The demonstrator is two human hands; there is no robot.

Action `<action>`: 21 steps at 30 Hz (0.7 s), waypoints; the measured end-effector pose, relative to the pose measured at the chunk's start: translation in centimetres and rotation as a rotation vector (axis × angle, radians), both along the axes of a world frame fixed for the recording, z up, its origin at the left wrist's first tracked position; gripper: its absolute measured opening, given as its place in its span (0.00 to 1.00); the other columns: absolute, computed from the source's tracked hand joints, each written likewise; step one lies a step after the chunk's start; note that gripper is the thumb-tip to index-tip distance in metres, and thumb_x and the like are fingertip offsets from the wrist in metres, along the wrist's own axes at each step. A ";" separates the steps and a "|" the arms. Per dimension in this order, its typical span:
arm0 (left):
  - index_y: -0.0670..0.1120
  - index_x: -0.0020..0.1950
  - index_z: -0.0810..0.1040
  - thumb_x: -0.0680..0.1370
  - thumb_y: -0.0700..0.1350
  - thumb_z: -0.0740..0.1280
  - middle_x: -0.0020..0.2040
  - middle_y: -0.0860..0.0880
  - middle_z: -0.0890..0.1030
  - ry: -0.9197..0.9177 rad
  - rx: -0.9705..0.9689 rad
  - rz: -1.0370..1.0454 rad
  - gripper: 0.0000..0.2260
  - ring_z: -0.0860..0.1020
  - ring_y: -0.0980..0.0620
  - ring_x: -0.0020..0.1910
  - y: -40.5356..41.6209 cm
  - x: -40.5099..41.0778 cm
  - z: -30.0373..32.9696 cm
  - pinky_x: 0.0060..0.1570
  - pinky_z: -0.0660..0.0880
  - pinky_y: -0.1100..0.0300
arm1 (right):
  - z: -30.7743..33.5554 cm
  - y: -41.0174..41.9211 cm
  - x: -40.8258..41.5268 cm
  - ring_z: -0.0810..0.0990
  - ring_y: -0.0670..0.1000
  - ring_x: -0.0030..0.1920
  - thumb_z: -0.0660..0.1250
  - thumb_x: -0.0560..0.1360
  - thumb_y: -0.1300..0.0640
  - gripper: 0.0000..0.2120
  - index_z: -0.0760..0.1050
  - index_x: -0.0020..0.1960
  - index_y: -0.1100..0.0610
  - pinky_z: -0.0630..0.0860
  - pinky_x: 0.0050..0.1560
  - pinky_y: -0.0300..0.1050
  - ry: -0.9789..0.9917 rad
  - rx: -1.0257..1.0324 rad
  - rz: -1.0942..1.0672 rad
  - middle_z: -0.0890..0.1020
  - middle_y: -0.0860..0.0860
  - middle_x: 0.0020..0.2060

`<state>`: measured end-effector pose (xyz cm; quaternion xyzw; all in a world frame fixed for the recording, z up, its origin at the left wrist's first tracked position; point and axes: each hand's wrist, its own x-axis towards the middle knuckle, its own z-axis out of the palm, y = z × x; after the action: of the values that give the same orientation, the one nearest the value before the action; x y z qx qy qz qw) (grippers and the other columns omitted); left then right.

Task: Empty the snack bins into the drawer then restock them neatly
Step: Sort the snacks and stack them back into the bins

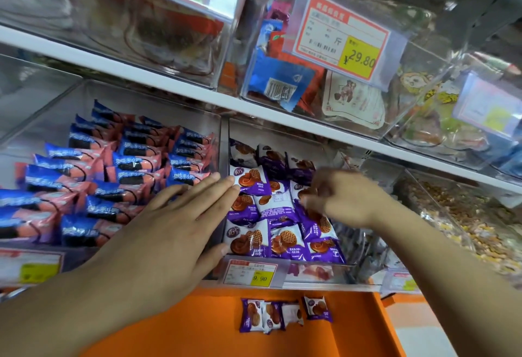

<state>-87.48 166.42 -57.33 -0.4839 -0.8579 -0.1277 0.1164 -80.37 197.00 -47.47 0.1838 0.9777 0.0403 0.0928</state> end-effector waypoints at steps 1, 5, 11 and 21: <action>0.55 0.85 0.42 0.83 0.66 0.52 0.85 0.57 0.44 -0.004 0.000 -0.003 0.35 0.44 0.58 0.83 0.1 0.0 0.0 0.77 0.48 0.53 | 0.1 -0.8 1.1 0.82 0.53 0.51 0.66 0.74 0.28 0.25 0.73 0.60 0.46 0.79 0.55 0.49 -0.095 0.043 0.006 0.83 0.49 0.51; 0.53 0.86 0.47 0.83 0.66 0.50 0.85 0.56 0.48 -0.006 -0.047 0.003 0.35 0.50 0.55 0.84 0.0 0.0 0.3 0.76 0.49 0.53 | -0.4 -1.4 2.7 0.82 0.57 0.55 0.76 0.72 0.39 0.27 0.71 0.63 0.49 0.78 0.52 0.50 -0.032 0.068 0.010 0.83 0.51 0.54; 0.52 0.86 0.50 0.82 0.66 0.51 0.85 0.54 0.53 0.014 -0.085 0.017 0.35 0.53 0.55 0.83 0.0 0.1 0.5 0.76 0.52 0.52 | -0.3 0.2 0.3 0.81 0.56 0.51 0.72 0.70 0.63 0.24 0.71 0.61 0.46 0.81 0.46 0.52 0.269 0.030 0.056 0.81 0.51 0.53; 0.53 0.86 0.46 0.82 0.66 0.51 0.85 0.57 0.48 -0.021 -0.052 0.007 0.35 0.47 0.57 0.83 0.2 -0.2 0.1 0.77 0.49 0.52 | -1.8 -0.6 -0.3 0.74 0.45 0.67 0.72 0.75 0.62 0.25 0.76 0.70 0.46 0.64 0.59 0.25 0.320 -0.271 0.165 0.78 0.44 0.67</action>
<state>-87.65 166.59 -57.18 -0.4822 -0.8639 -0.1102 0.0954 -80.64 196.41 -49.27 0.0930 0.9882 -0.1138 -0.0432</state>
